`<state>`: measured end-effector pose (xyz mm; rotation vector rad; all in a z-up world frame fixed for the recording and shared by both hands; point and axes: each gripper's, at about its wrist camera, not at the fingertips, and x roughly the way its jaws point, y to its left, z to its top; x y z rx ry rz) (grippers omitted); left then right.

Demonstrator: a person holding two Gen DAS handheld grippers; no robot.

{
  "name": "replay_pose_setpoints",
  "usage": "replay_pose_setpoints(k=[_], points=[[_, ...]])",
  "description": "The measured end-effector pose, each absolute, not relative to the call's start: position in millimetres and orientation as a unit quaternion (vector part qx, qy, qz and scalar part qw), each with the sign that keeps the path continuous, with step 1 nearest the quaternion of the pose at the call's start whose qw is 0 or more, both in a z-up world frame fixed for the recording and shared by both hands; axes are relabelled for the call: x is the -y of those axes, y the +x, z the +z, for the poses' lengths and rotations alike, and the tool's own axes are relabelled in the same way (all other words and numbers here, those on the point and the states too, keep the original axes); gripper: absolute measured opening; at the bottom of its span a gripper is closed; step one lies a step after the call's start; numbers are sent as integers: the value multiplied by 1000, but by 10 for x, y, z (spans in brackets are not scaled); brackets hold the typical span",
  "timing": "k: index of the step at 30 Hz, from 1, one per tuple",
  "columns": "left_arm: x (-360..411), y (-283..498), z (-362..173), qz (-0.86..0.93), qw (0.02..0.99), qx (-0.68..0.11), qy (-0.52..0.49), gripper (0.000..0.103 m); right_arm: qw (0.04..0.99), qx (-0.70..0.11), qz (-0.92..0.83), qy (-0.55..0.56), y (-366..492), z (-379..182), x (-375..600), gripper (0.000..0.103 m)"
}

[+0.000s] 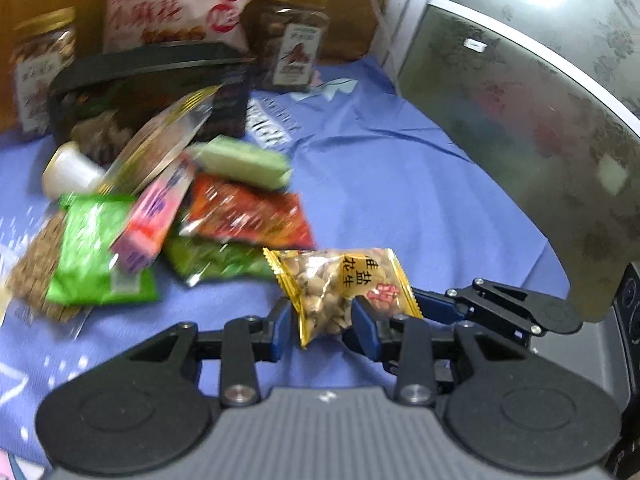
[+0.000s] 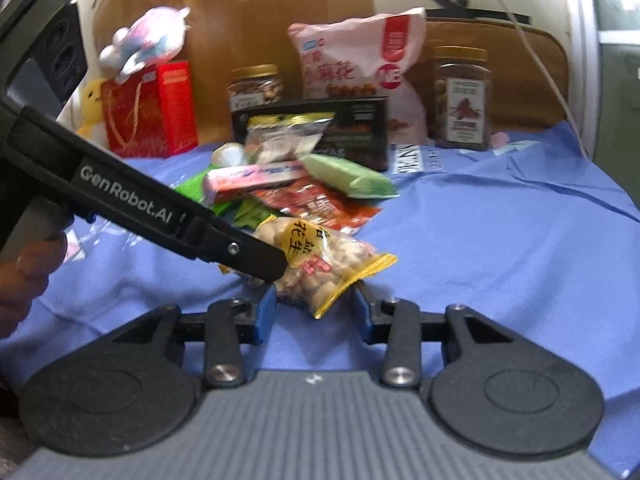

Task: Organize snacks
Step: 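Lift the peanut bag with the left tool and drop it into the tin box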

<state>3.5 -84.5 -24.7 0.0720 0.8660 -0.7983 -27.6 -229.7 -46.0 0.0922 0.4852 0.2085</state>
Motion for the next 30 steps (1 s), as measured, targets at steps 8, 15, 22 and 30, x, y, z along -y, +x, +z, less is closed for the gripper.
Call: replay_pose_setpoints(k=[8, 15, 22, 30], points=[[1178, -13, -215, -395, 831, -387, 69, 33, 966, -241, 72, 67, -263, -475, 2519, 44], [1123, 79, -145, -397, 833, -382, 58, 33, 966, -237, 76, 64, -174, -395, 2532, 43], [793, 365, 308, -370, 873, -318, 29, 33, 974, -190, 117, 49, 323, 2, 2472, 44], [445, 1315, 707, -291, 912, -288, -5, 33, 964, -184, 188, 38, 1536, 408, 2085, 44]])
